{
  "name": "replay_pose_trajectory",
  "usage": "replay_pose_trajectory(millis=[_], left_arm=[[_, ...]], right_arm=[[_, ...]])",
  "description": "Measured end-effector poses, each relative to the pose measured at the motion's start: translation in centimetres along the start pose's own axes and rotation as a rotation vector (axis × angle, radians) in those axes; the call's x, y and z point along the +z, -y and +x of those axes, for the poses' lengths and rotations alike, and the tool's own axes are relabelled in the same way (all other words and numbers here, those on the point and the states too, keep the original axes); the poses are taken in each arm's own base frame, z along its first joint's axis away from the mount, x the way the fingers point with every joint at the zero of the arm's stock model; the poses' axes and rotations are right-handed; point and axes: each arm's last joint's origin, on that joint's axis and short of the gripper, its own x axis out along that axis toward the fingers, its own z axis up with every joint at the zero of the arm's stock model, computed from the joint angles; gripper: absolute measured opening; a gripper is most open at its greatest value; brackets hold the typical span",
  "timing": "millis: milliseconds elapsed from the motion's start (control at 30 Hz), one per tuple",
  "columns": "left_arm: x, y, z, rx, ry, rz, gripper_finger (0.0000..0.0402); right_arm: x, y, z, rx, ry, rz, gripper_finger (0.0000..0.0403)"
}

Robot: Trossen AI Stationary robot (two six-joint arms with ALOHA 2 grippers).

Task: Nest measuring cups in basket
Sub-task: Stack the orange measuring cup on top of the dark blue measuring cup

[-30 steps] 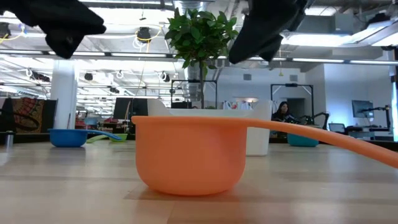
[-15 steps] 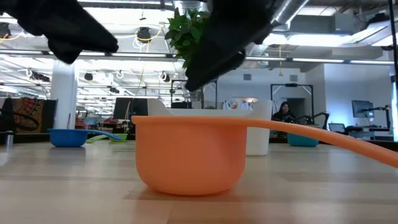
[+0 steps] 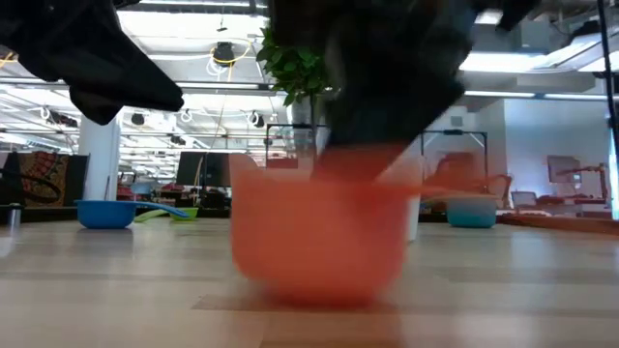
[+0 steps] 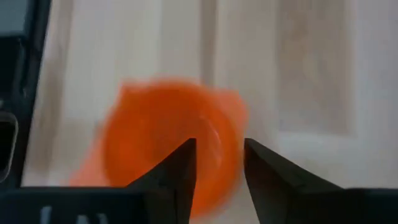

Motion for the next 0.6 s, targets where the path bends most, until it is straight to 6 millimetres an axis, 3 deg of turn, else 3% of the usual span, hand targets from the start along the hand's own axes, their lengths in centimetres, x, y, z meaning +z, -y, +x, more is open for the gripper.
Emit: replay_pose_trajectory(millis=[133, 367, 600], left_arm=[[0.1, 0.1, 0.0, -0.021, 0.001, -0.005, 0.0044], [0.1, 0.1, 0.0, -0.026, -0.006, 0.010, 0.0044], [0.1, 0.0, 0.1, -0.014, 0.000, 0.041, 0.0044]], right_arm=[[-0.4, 0.4, 0.7, -0.025, -0.038, 0.097, 0.0118], [-1.2, 0.7, -1.1, -0.134, -0.110, 0.323, 0.0020], [-3.1, 0.4, -4.3, -0.342, -0.190, 0.583, 0.0032]])
